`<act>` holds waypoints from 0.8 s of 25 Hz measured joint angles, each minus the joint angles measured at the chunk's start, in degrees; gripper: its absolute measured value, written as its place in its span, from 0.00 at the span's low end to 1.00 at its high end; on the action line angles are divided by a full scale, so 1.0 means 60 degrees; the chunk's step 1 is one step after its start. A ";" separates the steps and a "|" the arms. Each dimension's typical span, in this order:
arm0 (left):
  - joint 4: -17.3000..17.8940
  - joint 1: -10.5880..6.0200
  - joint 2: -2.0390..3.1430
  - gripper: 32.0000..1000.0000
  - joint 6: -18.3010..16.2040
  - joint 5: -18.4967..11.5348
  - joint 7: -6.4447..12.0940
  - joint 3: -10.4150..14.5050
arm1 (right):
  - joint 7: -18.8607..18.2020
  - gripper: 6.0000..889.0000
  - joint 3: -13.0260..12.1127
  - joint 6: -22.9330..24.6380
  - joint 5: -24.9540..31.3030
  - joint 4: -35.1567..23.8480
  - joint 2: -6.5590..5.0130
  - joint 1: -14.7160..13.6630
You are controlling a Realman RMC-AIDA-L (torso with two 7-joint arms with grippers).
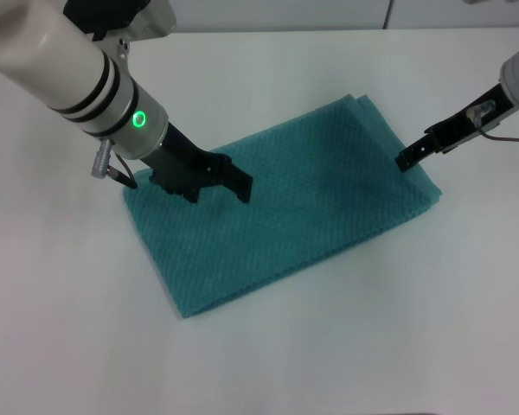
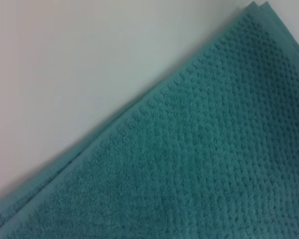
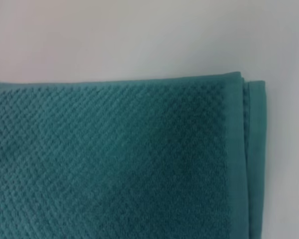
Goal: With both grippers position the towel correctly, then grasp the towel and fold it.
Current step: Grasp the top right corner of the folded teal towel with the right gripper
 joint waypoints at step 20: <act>0.0000 0.0001 0.0000 0.87 0.0001 -0.0009 0.0000 -0.0001 | 0.0031 0.96 -0.0249 0.0577 0.0001 0.0452 0.0000 -0.0022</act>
